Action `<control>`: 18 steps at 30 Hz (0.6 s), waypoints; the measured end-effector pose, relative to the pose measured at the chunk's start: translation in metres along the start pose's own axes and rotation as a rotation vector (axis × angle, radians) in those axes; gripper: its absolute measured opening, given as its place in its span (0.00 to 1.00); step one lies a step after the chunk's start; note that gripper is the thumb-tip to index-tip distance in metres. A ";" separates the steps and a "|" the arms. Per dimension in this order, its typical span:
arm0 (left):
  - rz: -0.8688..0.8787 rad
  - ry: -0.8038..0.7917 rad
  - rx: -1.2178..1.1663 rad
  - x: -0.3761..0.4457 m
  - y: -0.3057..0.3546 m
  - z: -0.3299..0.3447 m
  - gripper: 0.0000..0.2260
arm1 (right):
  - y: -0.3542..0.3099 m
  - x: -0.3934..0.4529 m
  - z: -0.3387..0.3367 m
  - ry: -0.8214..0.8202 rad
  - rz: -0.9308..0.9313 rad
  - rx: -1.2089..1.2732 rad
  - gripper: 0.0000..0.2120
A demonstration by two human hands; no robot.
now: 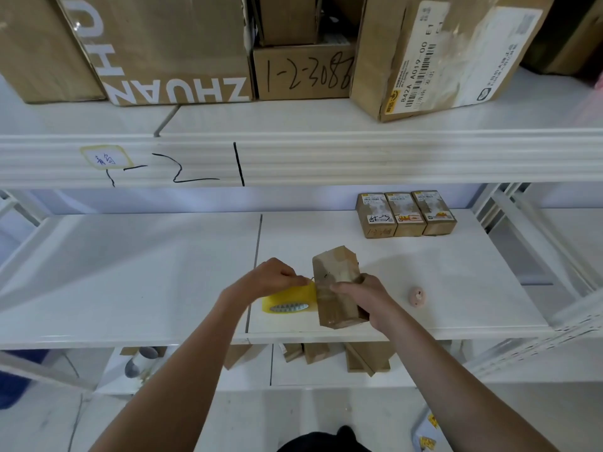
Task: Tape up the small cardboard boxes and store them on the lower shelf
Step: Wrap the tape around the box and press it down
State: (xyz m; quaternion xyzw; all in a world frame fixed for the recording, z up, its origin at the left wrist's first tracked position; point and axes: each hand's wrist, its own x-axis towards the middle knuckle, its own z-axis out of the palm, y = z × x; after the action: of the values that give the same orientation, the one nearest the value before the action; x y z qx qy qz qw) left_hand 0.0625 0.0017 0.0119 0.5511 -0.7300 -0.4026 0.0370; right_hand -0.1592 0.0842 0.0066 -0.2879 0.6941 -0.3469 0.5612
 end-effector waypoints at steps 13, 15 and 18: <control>0.028 0.013 0.040 0.003 -0.022 -0.015 0.23 | -0.012 -0.001 -0.020 -0.200 -0.011 0.090 0.23; 0.013 0.072 0.083 0.005 -0.029 -0.013 0.24 | -0.016 -0.003 -0.020 -0.231 -0.024 0.090 0.24; 0.016 0.089 0.078 0.006 -0.033 -0.010 0.24 | -0.018 -0.006 -0.019 -0.271 -0.032 0.116 0.28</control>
State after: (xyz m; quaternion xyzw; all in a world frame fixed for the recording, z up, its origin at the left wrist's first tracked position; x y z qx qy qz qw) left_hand 0.0907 -0.0110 -0.0051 0.5635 -0.7472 -0.3485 0.0514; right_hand -0.1768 0.0809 0.0268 -0.3100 0.5861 -0.3533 0.6600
